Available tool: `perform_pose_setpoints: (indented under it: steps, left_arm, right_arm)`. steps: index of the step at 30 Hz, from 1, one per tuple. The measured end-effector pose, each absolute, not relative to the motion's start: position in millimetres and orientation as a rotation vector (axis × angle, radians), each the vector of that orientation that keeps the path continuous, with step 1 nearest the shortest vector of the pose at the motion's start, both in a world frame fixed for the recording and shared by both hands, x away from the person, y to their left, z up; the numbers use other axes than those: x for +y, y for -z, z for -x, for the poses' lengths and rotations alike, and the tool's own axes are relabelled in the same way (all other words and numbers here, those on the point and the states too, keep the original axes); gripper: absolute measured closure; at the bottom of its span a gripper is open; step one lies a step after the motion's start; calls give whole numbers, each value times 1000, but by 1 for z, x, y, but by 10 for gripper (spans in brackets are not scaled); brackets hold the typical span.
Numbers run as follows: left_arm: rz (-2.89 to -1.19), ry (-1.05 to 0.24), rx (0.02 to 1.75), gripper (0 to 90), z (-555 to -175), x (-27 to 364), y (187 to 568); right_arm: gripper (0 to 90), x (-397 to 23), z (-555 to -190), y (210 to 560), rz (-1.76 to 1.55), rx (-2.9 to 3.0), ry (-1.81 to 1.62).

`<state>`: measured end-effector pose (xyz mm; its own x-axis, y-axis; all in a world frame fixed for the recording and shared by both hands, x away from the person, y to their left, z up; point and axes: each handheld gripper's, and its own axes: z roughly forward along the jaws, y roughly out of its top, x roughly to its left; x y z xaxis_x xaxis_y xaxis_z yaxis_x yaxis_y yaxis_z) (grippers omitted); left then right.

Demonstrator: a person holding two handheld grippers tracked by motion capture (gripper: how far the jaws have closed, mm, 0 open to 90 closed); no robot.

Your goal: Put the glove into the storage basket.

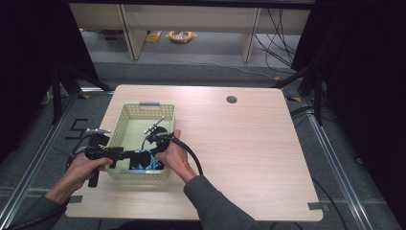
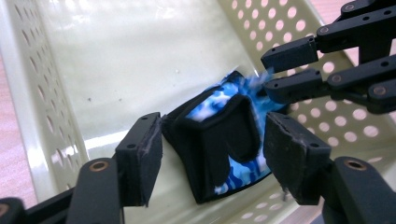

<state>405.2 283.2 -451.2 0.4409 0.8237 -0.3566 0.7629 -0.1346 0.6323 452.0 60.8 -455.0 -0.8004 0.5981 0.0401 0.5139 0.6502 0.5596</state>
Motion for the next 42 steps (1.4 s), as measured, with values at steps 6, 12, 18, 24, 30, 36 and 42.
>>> perform_pose_setpoints:
  steps: [6, 12, 18, 24, 30, 36, 42]
  left_arm:
    - [-1876, -105, 1314, 363, -401, 279, 443]
    - [-1857, -118, 1297, 342, -397, 272, 436]
    - [-1847, -110, 1271, 313, -389, 265, 431]
    - [-1822, -94, 1237, 305, -380, 256, 427]
    - [-1807, -95, 1185, 275, -371, 243, 418]
    - [-1814, -91, 1152, 253, -363, 230, 413]
    - [-1813, -80, 1131, 247, -359, 218, 412]
  right_arm:
    - [582, 54, -452, 446, -917, 2686, -911]
    - [534, 48, -448, 435, -895, 2666, -984]
    - [490, 35, -438, 418, -856, 2650, -1064]
    - [467, 15, -424, 407, -805, 2627, -1133]
    - [448, -10, -410, 399, -843, 2607, -1181]
    - [435, -35, -400, 395, -856, 2573, -1235]
    - [432, -53, -394, 395, -848, 2560, -1261]
